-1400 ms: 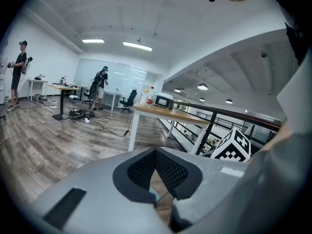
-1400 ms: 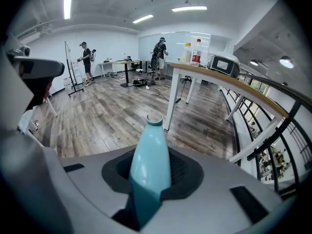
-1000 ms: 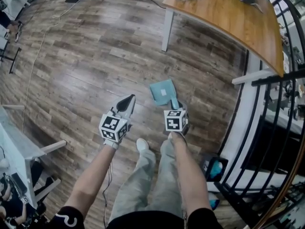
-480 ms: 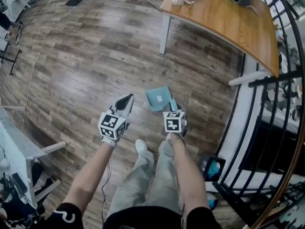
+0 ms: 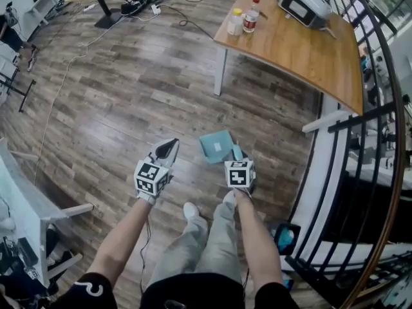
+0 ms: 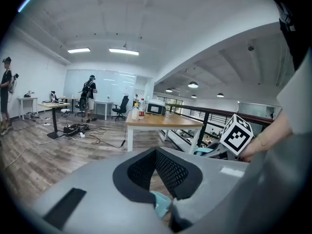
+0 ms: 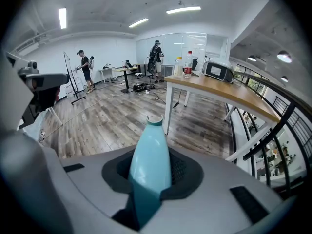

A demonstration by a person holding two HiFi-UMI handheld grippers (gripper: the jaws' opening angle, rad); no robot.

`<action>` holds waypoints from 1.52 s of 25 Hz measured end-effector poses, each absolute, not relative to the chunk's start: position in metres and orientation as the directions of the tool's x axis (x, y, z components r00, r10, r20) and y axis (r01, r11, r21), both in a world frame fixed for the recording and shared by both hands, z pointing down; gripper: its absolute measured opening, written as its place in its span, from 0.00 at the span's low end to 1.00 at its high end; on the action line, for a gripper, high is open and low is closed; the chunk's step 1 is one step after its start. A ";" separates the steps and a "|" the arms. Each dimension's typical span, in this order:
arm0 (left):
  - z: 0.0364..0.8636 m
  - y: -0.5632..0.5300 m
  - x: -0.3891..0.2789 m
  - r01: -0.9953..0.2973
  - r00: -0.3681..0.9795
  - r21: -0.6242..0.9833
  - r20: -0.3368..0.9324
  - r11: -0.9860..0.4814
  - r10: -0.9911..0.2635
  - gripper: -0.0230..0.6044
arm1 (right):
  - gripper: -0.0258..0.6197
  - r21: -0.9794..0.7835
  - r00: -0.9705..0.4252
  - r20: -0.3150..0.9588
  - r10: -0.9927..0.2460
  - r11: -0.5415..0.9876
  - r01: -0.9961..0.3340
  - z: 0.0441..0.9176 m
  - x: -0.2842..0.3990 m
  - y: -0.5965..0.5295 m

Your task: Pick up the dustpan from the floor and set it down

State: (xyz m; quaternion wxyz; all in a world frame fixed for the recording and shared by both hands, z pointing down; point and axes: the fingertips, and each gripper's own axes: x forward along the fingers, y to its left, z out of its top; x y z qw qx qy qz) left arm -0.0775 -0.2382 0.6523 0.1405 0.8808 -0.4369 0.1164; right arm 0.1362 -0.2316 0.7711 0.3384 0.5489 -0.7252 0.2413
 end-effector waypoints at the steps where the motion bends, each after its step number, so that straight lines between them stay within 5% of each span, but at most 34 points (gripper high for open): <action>1: 0.644 -0.237 -0.079 -0.804 0.590 0.147 0.324 -0.577 -0.739 0.03 | 0.16 0.021 -0.171 0.751 -0.638 0.282 -0.959 0.759 0.136 -0.232; 25: 0.431 -0.197 -0.141 -0.855 0.519 0.092 0.206 -0.511 -0.830 0.03 | 0.16 0.046 -0.261 0.565 -0.783 0.346 -0.937 0.438 0.117 -0.219; 38: 0.403 -0.201 -0.161 -0.874 0.486 0.070 0.179 -0.482 -0.855 0.03 | 0.16 0.068 -0.277 0.495 -0.824 0.355 -0.932 0.370 0.117 -0.228</action>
